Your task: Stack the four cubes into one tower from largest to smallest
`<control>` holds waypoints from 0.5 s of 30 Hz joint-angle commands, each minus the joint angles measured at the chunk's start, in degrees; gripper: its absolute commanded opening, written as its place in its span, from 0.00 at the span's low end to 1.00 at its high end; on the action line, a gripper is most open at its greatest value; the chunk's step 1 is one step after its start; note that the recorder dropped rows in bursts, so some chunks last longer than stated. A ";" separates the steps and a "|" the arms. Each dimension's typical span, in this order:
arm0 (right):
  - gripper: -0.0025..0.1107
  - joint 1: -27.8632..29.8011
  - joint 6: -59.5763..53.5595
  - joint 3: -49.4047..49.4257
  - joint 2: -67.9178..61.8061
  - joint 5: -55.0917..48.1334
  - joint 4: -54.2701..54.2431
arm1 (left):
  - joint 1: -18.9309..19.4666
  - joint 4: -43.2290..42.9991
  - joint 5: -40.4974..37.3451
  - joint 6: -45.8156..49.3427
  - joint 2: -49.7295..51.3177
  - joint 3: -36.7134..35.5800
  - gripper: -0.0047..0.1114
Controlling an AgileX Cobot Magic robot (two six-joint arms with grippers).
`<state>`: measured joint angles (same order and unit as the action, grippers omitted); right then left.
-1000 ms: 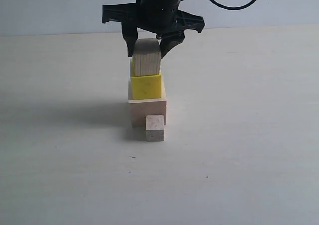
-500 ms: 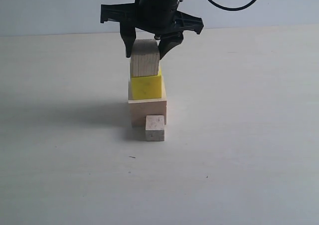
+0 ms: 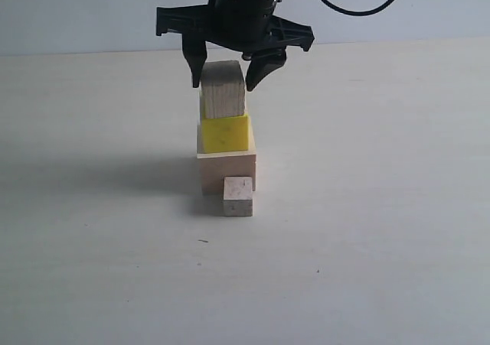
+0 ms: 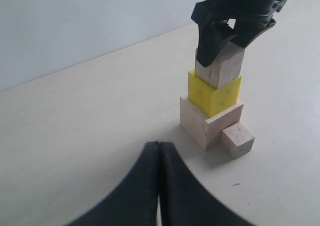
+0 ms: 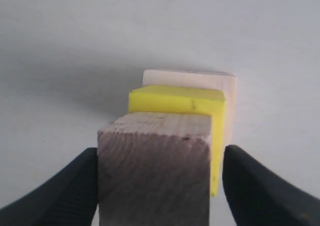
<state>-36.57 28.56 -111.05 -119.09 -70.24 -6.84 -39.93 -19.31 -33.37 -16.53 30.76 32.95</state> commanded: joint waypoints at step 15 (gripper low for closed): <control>0.61 -0.11 0.11 -0.33 0.96 0.28 -3.01 | 0.01 -0.35 0.66 -0.40 -0.28 -0.26 0.04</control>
<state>-36.57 28.68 -111.05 -118.98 -70.24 -9.64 -39.93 -19.31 -33.37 -16.53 30.76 32.95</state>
